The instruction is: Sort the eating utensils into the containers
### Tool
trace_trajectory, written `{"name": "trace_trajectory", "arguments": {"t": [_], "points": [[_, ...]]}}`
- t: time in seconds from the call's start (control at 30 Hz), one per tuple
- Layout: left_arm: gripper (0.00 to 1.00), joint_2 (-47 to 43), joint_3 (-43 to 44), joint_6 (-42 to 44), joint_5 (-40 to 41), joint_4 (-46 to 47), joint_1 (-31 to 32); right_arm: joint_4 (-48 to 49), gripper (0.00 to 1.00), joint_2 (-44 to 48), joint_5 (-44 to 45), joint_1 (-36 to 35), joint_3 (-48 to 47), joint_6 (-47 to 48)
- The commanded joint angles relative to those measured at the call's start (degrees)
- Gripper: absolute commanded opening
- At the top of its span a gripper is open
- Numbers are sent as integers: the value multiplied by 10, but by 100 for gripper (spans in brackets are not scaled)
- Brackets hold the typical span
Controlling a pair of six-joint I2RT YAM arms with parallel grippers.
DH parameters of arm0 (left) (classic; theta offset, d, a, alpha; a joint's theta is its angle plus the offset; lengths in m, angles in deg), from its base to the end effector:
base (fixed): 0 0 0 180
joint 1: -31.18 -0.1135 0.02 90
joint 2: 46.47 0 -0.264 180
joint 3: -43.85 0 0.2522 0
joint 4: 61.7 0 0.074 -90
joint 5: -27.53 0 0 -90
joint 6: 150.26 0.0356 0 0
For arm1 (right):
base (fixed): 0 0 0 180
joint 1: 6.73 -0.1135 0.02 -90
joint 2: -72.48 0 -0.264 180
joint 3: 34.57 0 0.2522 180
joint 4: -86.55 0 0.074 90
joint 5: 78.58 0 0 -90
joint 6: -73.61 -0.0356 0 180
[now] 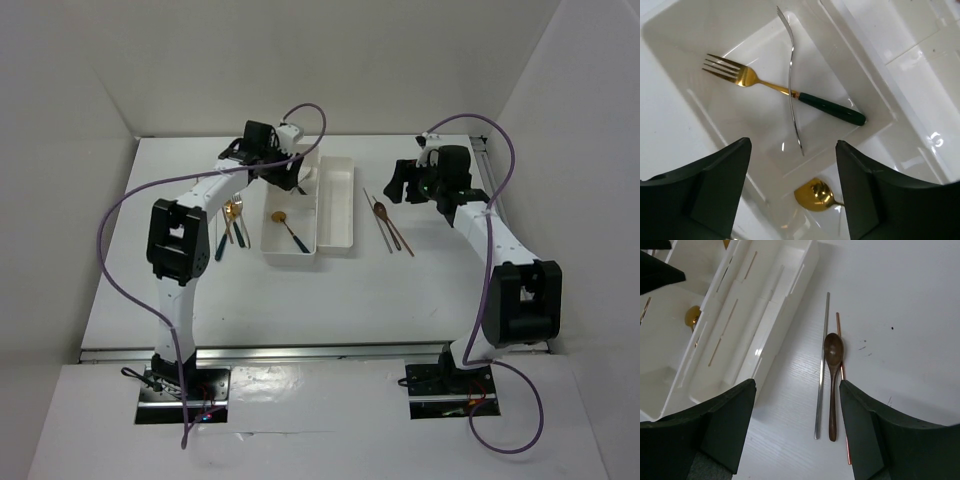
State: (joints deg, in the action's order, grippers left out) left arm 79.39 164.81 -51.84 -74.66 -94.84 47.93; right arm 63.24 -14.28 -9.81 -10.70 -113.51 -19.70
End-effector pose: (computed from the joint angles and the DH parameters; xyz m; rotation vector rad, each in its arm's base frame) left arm 0.4877 -0.1546 0.2389 0.5999 2.1538 -0.3168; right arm 0.3450 0.0369 0.2874 -0.2337 2.0946 0.4671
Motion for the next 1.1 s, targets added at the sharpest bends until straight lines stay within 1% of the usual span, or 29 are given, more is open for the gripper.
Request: {"name": "trace_trajectory", "arguments": {"t": [0.0, 0.03, 0.07, 0.13, 0.17, 0.2, 0.23, 0.27, 0.37, 0.4, 0.43, 0.47, 0.57, 0.63, 0.67, 0.77, 0.87, 1.0, 1.03, 1.07], "points": [[81, -109, 1, -52, -3, 16, -22, 14, 76, -8, -10, -8, -7, 2], [76, -126, 1, -67, -3, -8, -31, 14, 76, -8, -10, -8, -7, 2], [73, -168, -20, -93, -26, -19, -42, 14, 76, -8, -10, -13, -7, 2], [64, -210, -53, -106, -31, -42, -73, 20, 76, -13, -10, -13, -7, 2], [59, -232, -104, -106, -31, -63, -84, 20, 76, -13, -10, -18, -7, -3], [59, -255, -135, -106, -31, -63, -93, 20, 76, -13, -10, -18, -7, -3], [57, -298, -167, -99, -22, -72, -107, 20, 76, -13, -10, -18, -7, -3], [54, -317, -229, -86, -3, -72, -112, 25, 76, -19, -15, -24, -13, -3], [49, -365, -306, -70, 8, -80, -132, 25, 76, -24, -15, -29, -19, -3], [44, -370, -345, -65, 15, -87, -132, 25, 76, -30, -15, -34, -19, -3], [41, -370, -360, -65, 15, -87, -145, 25, 76, -30, -15, -34, -24, -3], [39, -370, -382, -65, 15, -92, -146, 25, 76, -36, -15, -34, -24, -3], [38, -353, -406, -65, 15, -97, -151, 25, 76, -41, -15, -39, -29, -3], [35, -339, -426, -70, 15, -97, -156, 25, 76, -41, -15, -39, -29, -3], [32, -332, -426, -70, 15, -97, -156, 20, 76, -41, -15, -39, -29, -3], [30, -305, -432, -84, 22, -92, -162, 20, 76, -35, -15, -39, -29, -3], [30, -283, -432, -91, 28, -80, -167, 20, 76, -30, -15, -39, -19, -3], [28, -265, -387, -102, -19, -80, -173, 20, 76, -24, -15, -39, -6, -3], [28, -265, -364, -108, -27, -75, -173, 20, 76, -24, -15, -39, -6, -3], [31, -252, -350, -108, -34, -81, -173, 20, 76, -24, -15, -39, -6, -3]]}}
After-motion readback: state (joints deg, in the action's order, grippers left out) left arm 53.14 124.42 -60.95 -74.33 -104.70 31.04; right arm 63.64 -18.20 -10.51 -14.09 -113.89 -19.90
